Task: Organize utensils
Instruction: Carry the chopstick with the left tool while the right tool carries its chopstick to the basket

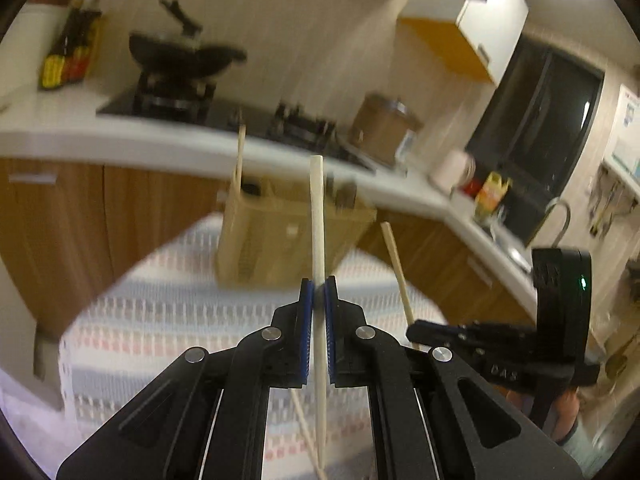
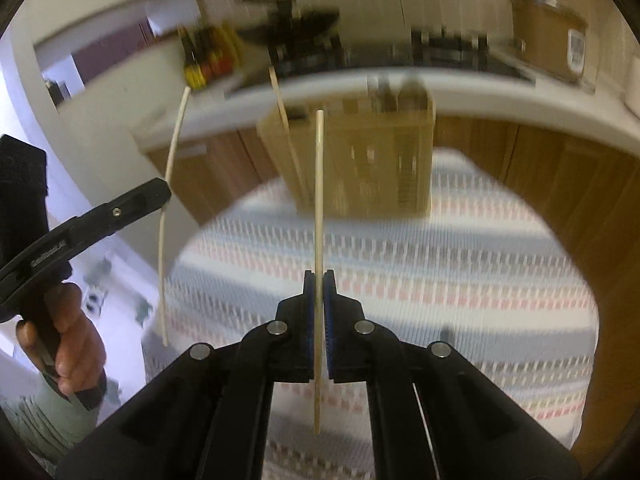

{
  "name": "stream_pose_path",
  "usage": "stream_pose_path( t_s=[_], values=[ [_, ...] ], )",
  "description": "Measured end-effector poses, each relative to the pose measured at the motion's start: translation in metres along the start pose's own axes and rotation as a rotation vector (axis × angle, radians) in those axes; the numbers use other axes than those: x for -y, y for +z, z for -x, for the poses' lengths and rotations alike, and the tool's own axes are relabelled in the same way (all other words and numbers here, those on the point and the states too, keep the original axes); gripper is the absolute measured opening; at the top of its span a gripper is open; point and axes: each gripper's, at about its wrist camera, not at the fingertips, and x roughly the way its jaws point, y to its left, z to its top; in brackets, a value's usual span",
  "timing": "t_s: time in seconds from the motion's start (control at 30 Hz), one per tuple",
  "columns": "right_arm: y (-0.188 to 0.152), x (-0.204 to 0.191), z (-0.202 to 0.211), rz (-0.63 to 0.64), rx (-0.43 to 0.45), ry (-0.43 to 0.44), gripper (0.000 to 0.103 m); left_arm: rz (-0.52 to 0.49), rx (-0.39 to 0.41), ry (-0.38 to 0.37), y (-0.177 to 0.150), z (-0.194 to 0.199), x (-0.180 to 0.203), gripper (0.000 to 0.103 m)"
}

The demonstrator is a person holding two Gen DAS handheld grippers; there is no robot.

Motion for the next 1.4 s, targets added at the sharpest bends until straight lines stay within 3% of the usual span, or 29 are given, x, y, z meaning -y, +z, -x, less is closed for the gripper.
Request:
stream_pose_path(
  t_s=[0.33, 0.43, 0.7, 1.07, 1.4],
  values=[
    [0.078, 0.003, 0.000, 0.021, 0.267, -0.036, 0.003, -0.052, 0.249, 0.021, 0.070, -0.019, 0.014, 0.004],
    [0.105, 0.010, -0.006, 0.036, 0.345, -0.084, 0.003, -0.070, 0.308, 0.038, 0.089, -0.031, 0.013, 0.004],
    [0.151, 0.036, -0.033, 0.032, 0.476, -0.161, 0.003, -0.081, 0.366, 0.056, 0.117, -0.075, -0.001, 0.004],
    [0.155, 0.070, -0.089, 0.000, 0.464, -0.192, 0.003, -0.079, 0.362, 0.103, 0.114, -0.122, -0.032, 0.004],
    [0.133, 0.066, -0.094, 0.023, 0.450, -0.192, 0.003, -0.095, 0.335, 0.109, 0.099, -0.126, -0.037, 0.005]
  ],
)
